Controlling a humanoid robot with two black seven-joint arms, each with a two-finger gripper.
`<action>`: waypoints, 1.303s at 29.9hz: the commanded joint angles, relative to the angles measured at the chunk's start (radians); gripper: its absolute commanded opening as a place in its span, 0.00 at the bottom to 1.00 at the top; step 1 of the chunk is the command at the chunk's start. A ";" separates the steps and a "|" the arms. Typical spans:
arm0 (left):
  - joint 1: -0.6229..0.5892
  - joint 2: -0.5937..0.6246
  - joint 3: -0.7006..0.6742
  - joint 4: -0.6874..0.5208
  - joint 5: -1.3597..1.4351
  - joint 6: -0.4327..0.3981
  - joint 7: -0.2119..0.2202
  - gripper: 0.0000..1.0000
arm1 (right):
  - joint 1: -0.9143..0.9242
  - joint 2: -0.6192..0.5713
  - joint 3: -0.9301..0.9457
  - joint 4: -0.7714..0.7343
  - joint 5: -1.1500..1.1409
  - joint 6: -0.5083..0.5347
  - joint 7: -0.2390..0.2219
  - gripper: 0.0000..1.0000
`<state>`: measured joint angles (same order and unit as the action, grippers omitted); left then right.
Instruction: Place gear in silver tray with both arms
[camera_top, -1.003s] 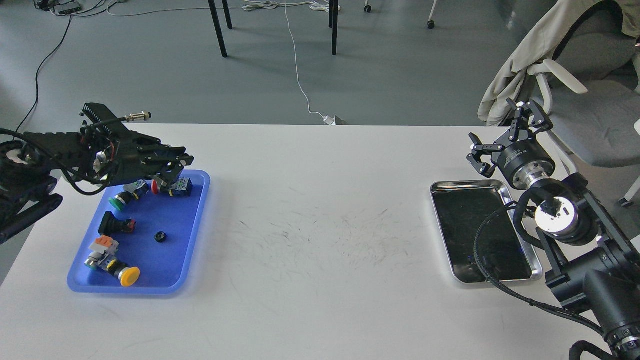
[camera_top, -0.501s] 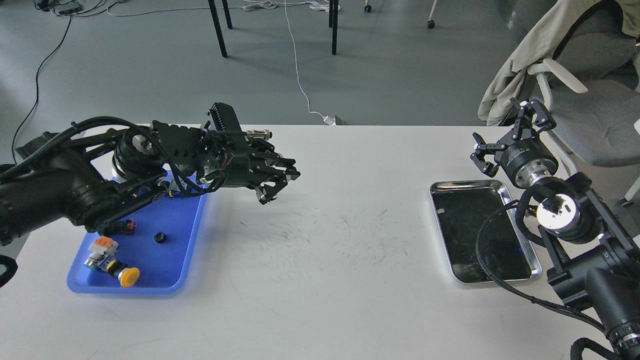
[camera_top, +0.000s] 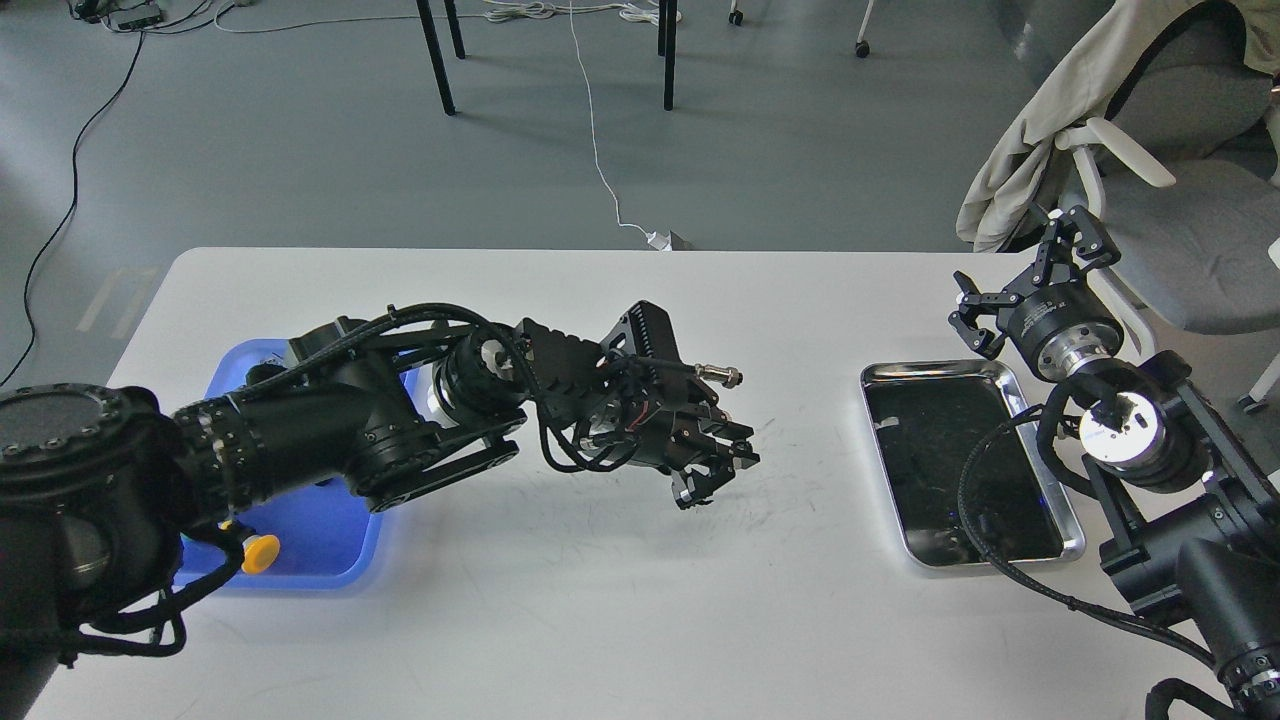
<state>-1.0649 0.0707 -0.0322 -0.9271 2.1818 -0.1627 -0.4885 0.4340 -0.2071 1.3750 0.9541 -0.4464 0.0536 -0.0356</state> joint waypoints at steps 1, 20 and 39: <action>0.003 -0.064 0.003 0.042 0.000 0.000 0.000 0.13 | 0.000 -0.001 0.004 0.000 0.000 0.000 0.000 0.99; 0.042 -0.071 0.009 0.202 0.000 0.003 0.000 0.14 | -0.005 0.000 0.007 -0.005 0.000 0.000 0.000 0.99; 0.039 -0.071 0.006 0.128 0.000 0.008 0.000 0.14 | -0.003 -0.001 0.004 -0.018 0.000 0.003 0.002 0.99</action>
<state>-1.0288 -0.0001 -0.0257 -0.7939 2.1816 -0.1549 -0.4890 0.4317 -0.2070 1.3793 0.9357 -0.4464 0.0566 -0.0337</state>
